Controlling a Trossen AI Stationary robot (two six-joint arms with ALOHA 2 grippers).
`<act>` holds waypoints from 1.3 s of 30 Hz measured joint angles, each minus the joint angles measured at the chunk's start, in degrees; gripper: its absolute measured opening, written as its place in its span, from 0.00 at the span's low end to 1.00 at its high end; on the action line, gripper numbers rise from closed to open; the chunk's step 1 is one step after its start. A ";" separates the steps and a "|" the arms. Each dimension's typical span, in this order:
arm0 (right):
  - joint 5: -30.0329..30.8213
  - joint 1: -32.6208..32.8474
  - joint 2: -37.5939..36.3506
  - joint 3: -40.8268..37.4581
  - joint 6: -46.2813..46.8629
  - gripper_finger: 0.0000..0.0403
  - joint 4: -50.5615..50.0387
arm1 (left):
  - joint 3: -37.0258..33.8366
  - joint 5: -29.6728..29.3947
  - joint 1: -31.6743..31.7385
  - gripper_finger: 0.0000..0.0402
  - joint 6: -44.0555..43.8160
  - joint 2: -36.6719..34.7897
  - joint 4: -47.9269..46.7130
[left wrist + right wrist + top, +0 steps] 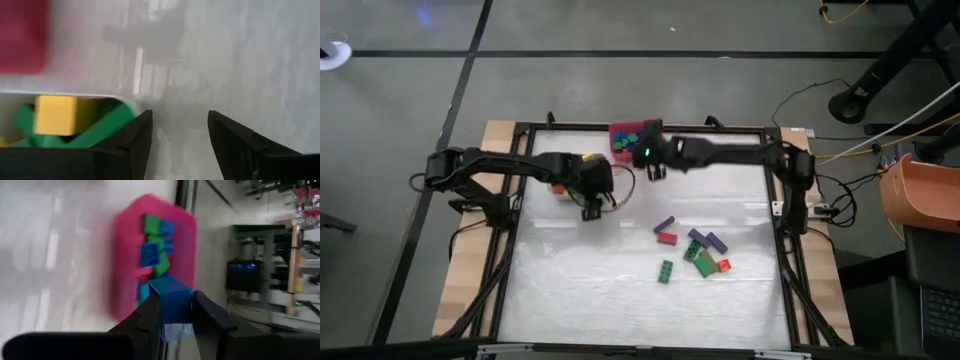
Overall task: Sort blocks by size
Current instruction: Put the small blue game piece into the red bin, then put the large violet wooden block into the white bin
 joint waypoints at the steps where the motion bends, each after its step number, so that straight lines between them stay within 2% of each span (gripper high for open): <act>1: -2.72 -1.87 0.22 0.00 -0.79 0.23 2.31 | -0.02 -0.06 -1.16 0.44 -0.16 0.00 -0.08; 4: -9.77 -6.62 1.30 0.07 -1.04 0.24 7.10 | -0.04 -0.01 -4.35 0.44 -1.02 0.00 0.47; 10: -17.45 -11.84 4.43 0.02 -0.23 0.30 9.97 | -1.31 -0.08 -9.32 0.44 -1.43 0.02 4.83; 14: -18.61 -12.61 5.97 0.00 3.77 0.40 8.95 | -3.25 -0.06 -11.68 0.44 -1.89 0.02 9.10; 21: -18.16 -11.72 6.10 0.00 3.68 0.53 8.61 | -7.68 -0.10 -14.56 0.44 -3.02 0.02 18.71; 26: -18.52 -9.67 2.48 0.03 3.84 0.54 2.76 | -11.96 -0.10 -16.07 0.44 -2.92 0.07 29.07; 32: -18.79 -3.72 -1.34 0.04 3.89 0.53 -10.90 | -16.85 -0.10 -16.45 0.44 -2.97 0.33 42.40; 39: -21.65 4.50 -0.95 -0.04 3.56 0.53 -28.84 | -17.66 -0.11 -16.45 0.44 -3.07 0.33 43.53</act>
